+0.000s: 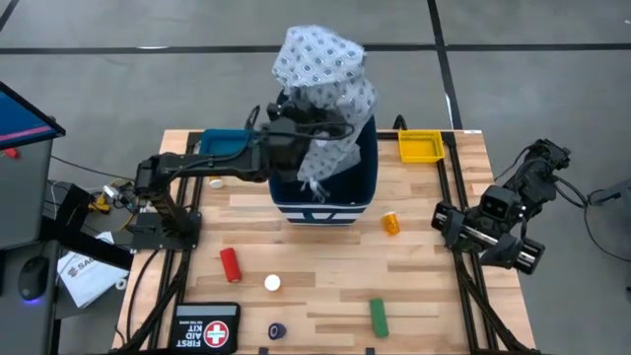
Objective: Pick & place medical supplies in basket/bin
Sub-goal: Put the gray patterned patient gown into the blue bin
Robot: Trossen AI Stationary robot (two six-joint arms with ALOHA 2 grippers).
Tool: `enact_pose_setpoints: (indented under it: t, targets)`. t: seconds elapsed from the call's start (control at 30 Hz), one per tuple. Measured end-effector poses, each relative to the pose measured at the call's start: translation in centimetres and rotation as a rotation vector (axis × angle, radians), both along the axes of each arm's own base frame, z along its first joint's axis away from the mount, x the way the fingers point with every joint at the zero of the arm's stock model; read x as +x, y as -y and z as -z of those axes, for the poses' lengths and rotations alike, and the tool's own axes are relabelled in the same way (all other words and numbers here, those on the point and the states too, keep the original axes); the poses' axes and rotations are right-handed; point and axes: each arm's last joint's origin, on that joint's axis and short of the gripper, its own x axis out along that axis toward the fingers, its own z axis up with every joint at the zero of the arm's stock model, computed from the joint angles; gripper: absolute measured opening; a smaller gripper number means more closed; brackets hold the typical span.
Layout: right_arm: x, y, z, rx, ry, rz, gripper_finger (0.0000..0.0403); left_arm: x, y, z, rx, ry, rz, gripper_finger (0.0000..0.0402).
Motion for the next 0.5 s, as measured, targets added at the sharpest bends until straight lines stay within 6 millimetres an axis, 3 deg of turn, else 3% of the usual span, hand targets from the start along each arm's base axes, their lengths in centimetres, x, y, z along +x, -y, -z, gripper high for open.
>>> enact_pose_setpoints:
  t: [0.3,0.5]
  targets:
    - [-0.3,-0.3,0.0,-0.026,0.022,-0.008,0.0260,0.1,0.8,4.1,-0.194,0.027,0.048,0.0033]
    - [-0.5,-0.5,0.0,-0.026,0.023,-0.029,0.0260,0.0,-0.1,6.4,-0.312,0.012,0.095,0.0033]
